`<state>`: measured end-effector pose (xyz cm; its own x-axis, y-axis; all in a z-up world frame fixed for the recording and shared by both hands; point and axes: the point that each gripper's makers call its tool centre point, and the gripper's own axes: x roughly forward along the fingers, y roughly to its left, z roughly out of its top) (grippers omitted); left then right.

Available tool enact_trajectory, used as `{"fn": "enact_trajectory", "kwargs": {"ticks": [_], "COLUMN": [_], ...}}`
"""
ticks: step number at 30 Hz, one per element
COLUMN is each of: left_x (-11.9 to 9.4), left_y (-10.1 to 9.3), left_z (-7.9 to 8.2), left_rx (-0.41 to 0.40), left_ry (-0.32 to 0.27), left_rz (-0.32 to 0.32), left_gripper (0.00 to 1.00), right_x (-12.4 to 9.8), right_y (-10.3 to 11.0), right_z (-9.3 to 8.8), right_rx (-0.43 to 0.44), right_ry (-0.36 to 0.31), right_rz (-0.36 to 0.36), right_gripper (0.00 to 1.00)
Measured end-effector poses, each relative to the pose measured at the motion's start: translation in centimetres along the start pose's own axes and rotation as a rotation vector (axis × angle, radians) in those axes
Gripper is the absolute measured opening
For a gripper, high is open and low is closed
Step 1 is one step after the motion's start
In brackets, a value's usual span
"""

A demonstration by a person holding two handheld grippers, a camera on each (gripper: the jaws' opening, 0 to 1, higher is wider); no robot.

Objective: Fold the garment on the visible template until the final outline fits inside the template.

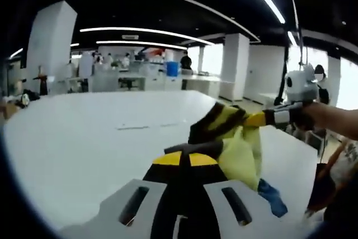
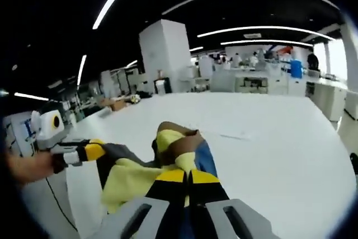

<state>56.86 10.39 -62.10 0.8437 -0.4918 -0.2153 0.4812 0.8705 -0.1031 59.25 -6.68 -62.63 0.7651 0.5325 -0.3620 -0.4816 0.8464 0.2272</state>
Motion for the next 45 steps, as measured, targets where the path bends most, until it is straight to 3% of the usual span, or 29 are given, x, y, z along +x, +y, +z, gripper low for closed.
{"fn": "enact_trajectory", "kwargs": {"ticks": [9, 14, 22, 28, 35, 45], "left_x": [3.2, 5.2, 8.3, 9.3, 10.1, 10.3], "left_y": [3.9, 5.6, 7.6, 8.9, 10.3, 10.9], "left_z": [1.1, -0.2, -3.1, -5.4, -7.7, -9.0], "left_rx": [-0.008, -0.021, 0.041, 0.089, 0.094, 0.113], "left_ry": [-0.046, -0.010, 0.074, 0.149, 0.205, 0.237], "left_rz": [0.123, 0.157, 0.187, 0.199, 0.210, 0.207], "left_gripper": [0.00, 0.00, 0.00, 0.00, 0.00, 0.02], "right_x": [4.1, 6.7, 10.7, 12.8, 14.6, 15.3], "right_y": [-2.6, -4.0, -6.0, -6.5, -6.6, -6.7], "right_z": [0.6, -0.4, -3.2, -5.5, -6.5, -7.3], "right_rx": [0.080, 0.118, 0.220, 0.263, 0.224, 0.205], "right_ry": [-0.018, 0.003, 0.076, 0.128, 0.162, 0.196], "right_rz": [-0.098, -0.131, -0.181, -0.186, -0.187, -0.170], "right_gripper": [0.00, 0.00, 0.00, 0.00, 0.00, 0.00]}}
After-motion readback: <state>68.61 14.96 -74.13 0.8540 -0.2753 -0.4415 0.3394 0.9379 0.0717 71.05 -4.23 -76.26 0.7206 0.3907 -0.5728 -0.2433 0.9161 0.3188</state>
